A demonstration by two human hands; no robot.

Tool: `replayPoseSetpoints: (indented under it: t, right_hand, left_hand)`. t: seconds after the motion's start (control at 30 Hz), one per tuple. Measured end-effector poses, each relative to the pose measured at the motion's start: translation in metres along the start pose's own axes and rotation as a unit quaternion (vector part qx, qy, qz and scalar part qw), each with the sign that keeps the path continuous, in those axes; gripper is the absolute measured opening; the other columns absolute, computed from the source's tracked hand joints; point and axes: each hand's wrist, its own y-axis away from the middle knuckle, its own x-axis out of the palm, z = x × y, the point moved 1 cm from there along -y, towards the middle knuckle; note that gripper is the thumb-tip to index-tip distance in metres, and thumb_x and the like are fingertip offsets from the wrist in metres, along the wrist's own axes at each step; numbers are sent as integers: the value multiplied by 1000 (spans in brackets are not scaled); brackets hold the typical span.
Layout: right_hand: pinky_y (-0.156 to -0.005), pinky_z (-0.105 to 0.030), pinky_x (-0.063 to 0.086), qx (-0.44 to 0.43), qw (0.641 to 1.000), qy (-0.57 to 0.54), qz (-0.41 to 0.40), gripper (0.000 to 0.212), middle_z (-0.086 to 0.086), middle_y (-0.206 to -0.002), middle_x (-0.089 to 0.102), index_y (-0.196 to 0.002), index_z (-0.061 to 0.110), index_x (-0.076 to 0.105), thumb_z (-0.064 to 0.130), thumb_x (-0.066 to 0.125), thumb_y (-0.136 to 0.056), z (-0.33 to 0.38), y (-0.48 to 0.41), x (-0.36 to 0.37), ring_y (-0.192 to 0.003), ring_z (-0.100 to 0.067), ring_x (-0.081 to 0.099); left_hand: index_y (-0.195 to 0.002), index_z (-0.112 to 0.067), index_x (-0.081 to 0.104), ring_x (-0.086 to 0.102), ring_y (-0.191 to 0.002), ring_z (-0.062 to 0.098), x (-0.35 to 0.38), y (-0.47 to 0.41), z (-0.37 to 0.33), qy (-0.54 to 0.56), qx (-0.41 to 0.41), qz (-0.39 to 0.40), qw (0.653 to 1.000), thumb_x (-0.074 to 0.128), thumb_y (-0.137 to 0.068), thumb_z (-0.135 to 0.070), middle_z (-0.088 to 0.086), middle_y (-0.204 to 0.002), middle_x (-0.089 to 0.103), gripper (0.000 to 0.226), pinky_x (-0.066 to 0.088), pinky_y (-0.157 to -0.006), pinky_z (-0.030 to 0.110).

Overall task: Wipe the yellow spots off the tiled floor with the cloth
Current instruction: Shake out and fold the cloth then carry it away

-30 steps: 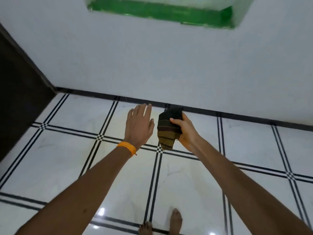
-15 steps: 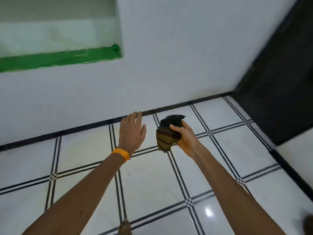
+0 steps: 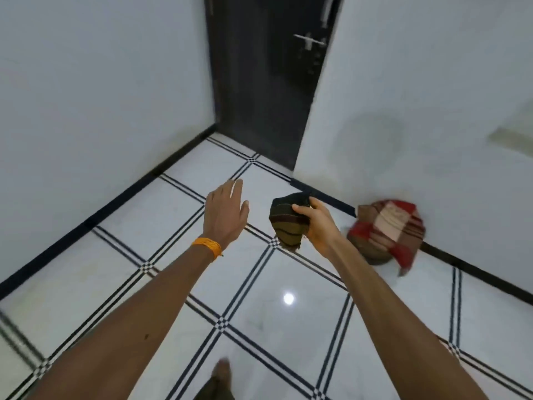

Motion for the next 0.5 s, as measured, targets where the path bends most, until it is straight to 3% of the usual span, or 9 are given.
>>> replayPoseSetpoints:
  t: [0.17,0.27,0.4,0.5]
  right_hand:
    - [-77,-40,58,-14,995,-58,-85,57,-14,-115,73,-147,18,45,1,61,-95,18,-9,-132,-96,-27,72]
    - [-85,-42,57,-22,987,-106,-121,51,-12,-115,71,-143,21,50,0,57,-97,28,-16,-198,-98,-26,71]
    - [-99,-52,54,-21,968,-175,-178,53,-19,-130,65,-143,26,49,0,54,-98,34,-39,-279,-117,-39,66]
    - [-101,-57,52,-19,950,-222,-219,56,-20,-133,64,-145,29,48,0,54,-98,36,-62,-342,-120,-41,64]
  left_hand:
    - [-145,-8,39,57,-119,31,70,-62,-116,45,104,53,992,51,-97,-32,15,-136,57,55,47,-99,44]
    - [-145,-8,41,62,-111,30,112,-99,-181,66,153,65,984,54,-96,-32,15,-128,62,56,50,-92,40]
    - [-144,-6,43,63,-110,31,160,-154,-261,91,199,97,971,56,-95,-30,16,-127,63,56,53,-91,43]
    - [-143,-5,43,64,-105,31,195,-194,-312,84,240,113,961,56,-94,-29,15,-122,66,56,54,-88,43]
